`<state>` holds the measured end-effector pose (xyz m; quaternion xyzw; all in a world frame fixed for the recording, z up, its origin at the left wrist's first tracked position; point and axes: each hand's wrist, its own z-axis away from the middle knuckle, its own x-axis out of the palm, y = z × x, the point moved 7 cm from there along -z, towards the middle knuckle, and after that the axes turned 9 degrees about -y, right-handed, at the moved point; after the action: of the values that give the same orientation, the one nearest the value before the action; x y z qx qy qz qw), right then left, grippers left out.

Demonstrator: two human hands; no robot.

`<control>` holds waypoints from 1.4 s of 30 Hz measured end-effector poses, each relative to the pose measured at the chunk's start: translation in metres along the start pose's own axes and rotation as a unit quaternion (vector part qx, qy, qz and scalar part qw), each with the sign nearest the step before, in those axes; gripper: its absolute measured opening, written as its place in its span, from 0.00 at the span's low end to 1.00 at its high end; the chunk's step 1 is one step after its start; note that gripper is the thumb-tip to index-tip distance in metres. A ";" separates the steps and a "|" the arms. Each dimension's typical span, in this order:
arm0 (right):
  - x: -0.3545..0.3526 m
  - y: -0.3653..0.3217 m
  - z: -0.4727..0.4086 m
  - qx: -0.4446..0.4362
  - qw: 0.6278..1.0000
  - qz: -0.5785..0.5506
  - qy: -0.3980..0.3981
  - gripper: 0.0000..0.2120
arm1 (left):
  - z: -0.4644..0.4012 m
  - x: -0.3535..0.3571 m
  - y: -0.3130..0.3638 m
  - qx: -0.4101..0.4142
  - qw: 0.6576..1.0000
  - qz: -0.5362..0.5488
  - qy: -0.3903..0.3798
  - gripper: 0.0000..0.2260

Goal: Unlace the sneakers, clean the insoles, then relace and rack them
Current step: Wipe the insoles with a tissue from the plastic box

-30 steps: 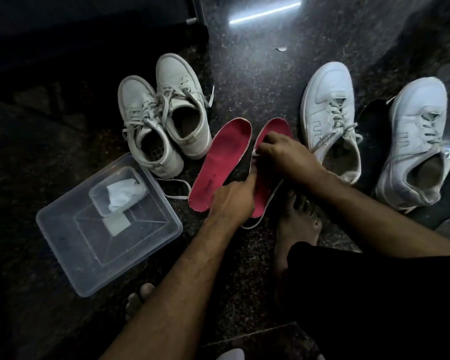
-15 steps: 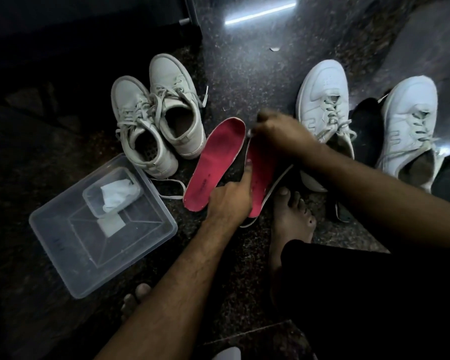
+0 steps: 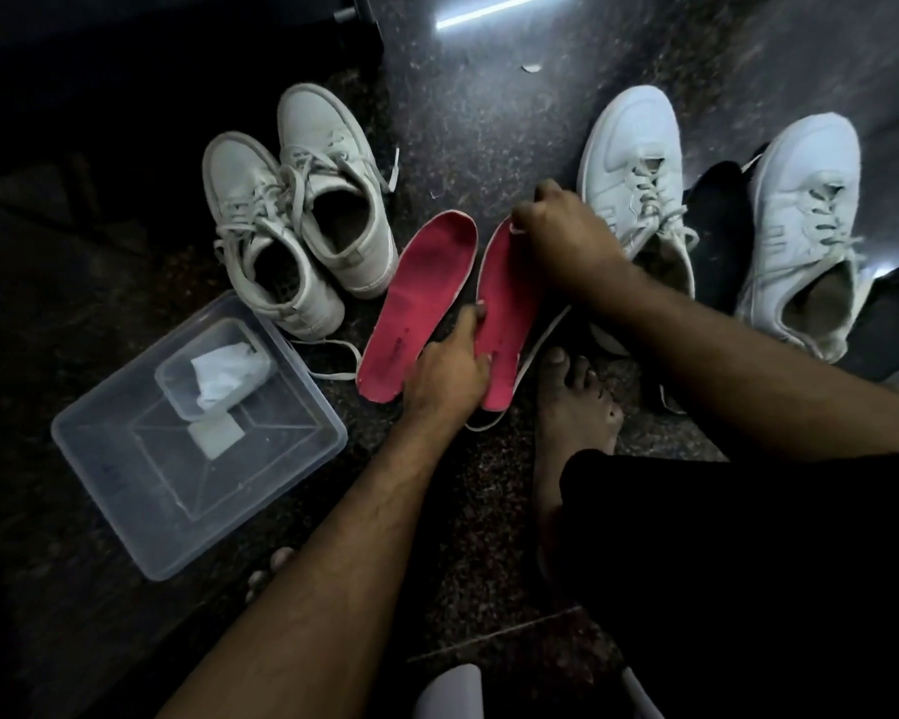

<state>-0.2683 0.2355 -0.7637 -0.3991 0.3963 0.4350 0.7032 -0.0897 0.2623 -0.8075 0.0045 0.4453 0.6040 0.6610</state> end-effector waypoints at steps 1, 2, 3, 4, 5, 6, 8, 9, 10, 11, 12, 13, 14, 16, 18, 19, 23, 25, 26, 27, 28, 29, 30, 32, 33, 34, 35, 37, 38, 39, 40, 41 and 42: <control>-0.003 -0.001 0.005 0.001 1.000 0.007 0.010 0.11 | 0.001 0.000 0.001 -0.002 1.000 -0.001 0.004 0.26; -0.001 -0.006 0.012 -0.029 0.999 0.016 0.019 0.12 | 0.002 0.000 0.000 -0.003 1.000 -0.005 0.011 0.25; 0.000 -0.019 0.023 -0.083 0.996 0.023 0.018 0.15 | 0.003 -0.001 -0.001 -0.009 1.000 -0.012 0.018 0.25; 0.007 -0.034 0.036 -0.147 0.989 0.026 0.004 0.18 | 0.004 -0.002 -0.003 -0.016 0.999 -0.017 0.028 0.24; 0.016 -0.048 0.050 -0.210 0.977 0.026 -0.024 0.19 | 0.006 -0.004 -0.005 -0.024 0.999 -0.015 0.041 0.22; 0.025 -0.055 0.061 -0.245 0.967 0.031 -0.058 0.18 | 0.008 -0.005 -0.007 -0.028 0.998 -0.007 0.050 0.22; 0.034 -0.046 0.060 -0.224 0.970 0.048 -0.077 0.11 | 0.012 -0.004 -0.006 -0.024 0.998 0.002 0.060 0.23; 0.030 -0.036 0.050 -0.181 0.981 0.041 -0.062 0.09 | 0.011 -0.004 -0.005 -0.023 0.998 -0.001 0.066 0.23; 0.024 -0.025 0.041 -0.129 0.990 0.025 -0.043 0.08 | 0.011 -0.004 -0.005 -0.022 0.997 -0.004 0.071 0.23; 0.017 -0.014 0.033 -0.080 0.996 0.008 -0.033 0.07 | 0.011 -0.003 -0.005 -0.027 0.997 -0.002 0.070 0.23; 0.012 -0.005 0.028 -0.046 0.999 -0.005 -0.020 0.07 | 0.012 -0.004 -0.005 -0.030 0.997 -0.001 0.070 0.23; 0.007 -0.002 0.026 -0.034 0.999 -0.010 -0.006 0.07 | 0.014 -0.004 -0.005 -0.034 0.997 0.000 0.067 0.23; 0.004 -0.004 0.027 -0.048 0.999 -0.007 0.012 0.08 | 0.016 -0.004 -0.005 -0.036 0.997 0.003 0.063 0.23; 0.000 -0.024 0.037 -0.133 0.991 -0.007 0.030 0.08 | 0.015 -0.007 -0.005 -0.032 0.997 0.009 0.064 0.23; 0.016 -0.049 0.057 -0.251 0.968 0.000 -0.006 0.05 | 0.014 -0.006 -0.007 -0.027 0.997 0.021 0.067 0.21; 0.027 -0.055 0.065 -0.288 0.957 0.015 -0.031 0.05 | 0.014 -0.006 -0.007 -0.022 0.997 0.027 0.066 0.21; 0.038 -0.028 0.049 -0.217 0.974 0.011 -0.059 0.06 | 0.011 -0.003 -0.008 0.003 0.995 0.038 0.087 0.22; 0.028 -0.009 0.033 -0.141 0.990 -0.004 -0.028 0.09 | 0.011 -0.003 -0.007 0.019 0.995 0.029 0.095 0.21; 0.022 -0.002 0.025 -0.108 0.994 -0.005 -0.016 0.08 | 0.010 -0.004 -0.007 0.024 0.995 0.023 0.098 0.21; 0.017 0.003 0.018 -0.075 0.997 -0.002 -0.010 0.07 | 0.009 -0.005 -0.007 0.028 0.995 0.017 0.098 0.21; 0.013 0.006 0.012 -0.052 0.999 -0.001 -0.007 0.07 | 0.009 -0.007 -0.006 0.030 0.995 0.013 0.095 0.21; 0.010 0.004 0.009 -0.051 0.999 0.002 0.001 0.06 | 0.008 -0.007 -0.005 0.033 0.995 0.012 0.092 0.21; 0.008 -0.003 0.010 -0.076 0.997 0.006 0.005 0.07 | 0.007 -0.007 -0.004 0.036 0.995 0.008 0.088 0.21; 0.014 -0.029 0.023 -0.193 0.981 0.014 -0.011 0.09 | 0.007 -0.006 -0.003 0.037 0.995 -0.007 0.088 0.23; 0.024 -0.043 0.033 -0.258 0.965 0.026 -0.042 0.11 | 0.007 -0.006 -0.004 0.034 0.995 -0.017 0.089 0.24; 0.032 -0.052 0.043 -0.301 0.950 0.042 -0.074 0.15 | 0.007 -0.006 -0.004 0.032 0.995 -0.024 0.090 0.24; 0.036 -0.054 0.045 -0.314 0.944 0.051 -0.088 0.18 | 0.007 -0.006 -0.005 0.033 0.995 -0.022 0.093 0.24; 0.031 -0.042 0.025 -0.290 0.956 0.018 -0.049 0.18 | 0.008 -0.006 -0.004 0.040 0.995 -0.006 0.096 0.22; 0.025 -0.030 0.011 -0.254 0.967 -0.007 -0.019 0.15 | 0.010 -0.007 -0.003 0.042 0.995 0.002 0.096 0.21; 0.018 -0.016 -0.003 -0.200 0.980 -0.020 -0.003 0.12 | 0.010 -0.006 -0.003 0.044 0.995 0.008 0.094 0.20; 0.013 -0.006 -0.014 -0.146 0.989 -0.022 0.002 0.11 | 0.010 -0.007 -0.003 0.044 0.995 0.014 0.092 0.20; 0.009 -0.001 -0.020 -0.103 0.994 -0.019 0.007 0.10 | 0.010 -0.007 -0.004 0.039 0.995 0.023 0.087 0.20; 0.005 -0.003 -0.021 -0.086 0.996 -0.011 0.022 0.10 | 0.009 -0.007 -0.005 0.030 0.996 0.034 0.082 0.20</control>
<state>-0.2687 0.2166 -0.7753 -0.4722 0.3681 0.4510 0.6619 -0.0797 0.2602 -0.8003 -0.0101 0.5153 0.6110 0.6008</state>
